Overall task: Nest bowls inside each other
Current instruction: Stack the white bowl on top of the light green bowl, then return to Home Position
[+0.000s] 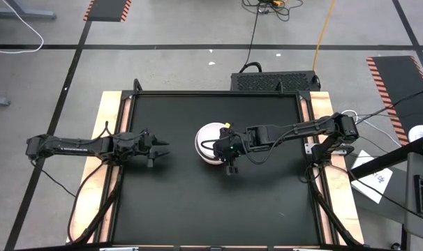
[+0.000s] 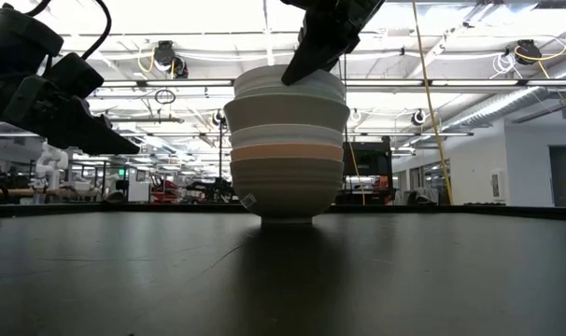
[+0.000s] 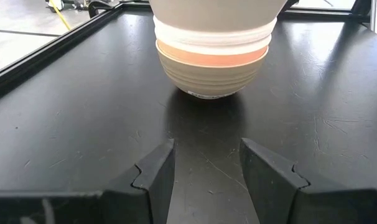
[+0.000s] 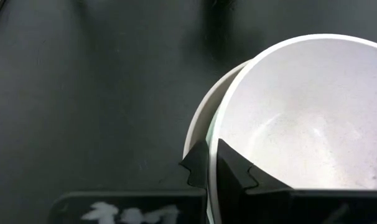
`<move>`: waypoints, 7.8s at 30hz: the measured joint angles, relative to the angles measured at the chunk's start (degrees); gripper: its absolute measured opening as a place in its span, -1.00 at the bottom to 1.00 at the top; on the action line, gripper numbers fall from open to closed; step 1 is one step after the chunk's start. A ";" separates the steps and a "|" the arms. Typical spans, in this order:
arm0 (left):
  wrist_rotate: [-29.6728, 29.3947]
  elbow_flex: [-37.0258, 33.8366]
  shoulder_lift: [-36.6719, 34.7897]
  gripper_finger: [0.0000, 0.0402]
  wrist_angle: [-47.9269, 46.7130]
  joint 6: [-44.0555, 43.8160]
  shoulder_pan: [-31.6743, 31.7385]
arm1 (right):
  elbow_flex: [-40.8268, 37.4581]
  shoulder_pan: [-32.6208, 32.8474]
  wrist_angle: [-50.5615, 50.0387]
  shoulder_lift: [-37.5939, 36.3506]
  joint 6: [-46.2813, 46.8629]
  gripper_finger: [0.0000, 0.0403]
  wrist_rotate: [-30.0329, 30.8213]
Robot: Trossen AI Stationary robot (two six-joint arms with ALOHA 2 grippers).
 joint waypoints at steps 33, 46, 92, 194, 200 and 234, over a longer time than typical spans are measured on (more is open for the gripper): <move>0.31 0.00 0.00 -0.10 -0.20 0.00 0.00 | -0.07 -0.94 1.84 -2.34 1.02 -0.40 -2.96; 0.59 0.00 0.02 -0.10 -0.20 0.99 0.01 | -0.07 -0.94 -6.37 -15.63 0.77 -0.36 -2.55; -0.52 0.00 0.02 -0.10 1.51 -1.11 0.00 | -59.30 -1.24 10.87 -73.81 13.41 -1.00 1.58; 18.56 -0.02 0.20 -0.10 18.14 9.38 3.40 | -80.01 7.34 43.52 -83.87 9.08 -1.00 -8.62; 13.08 -0.02 0.22 -0.10 16.73 12.87 0.07 | -80.00 10.03 43.76 -84.79 8.37 -1.00 -6.71; -5.93 -0.02 -6.29 -0.10 11.71 15.43 -6.81 | -78.53 10.65 34.14 -90.66 1.86 -1.00 7.94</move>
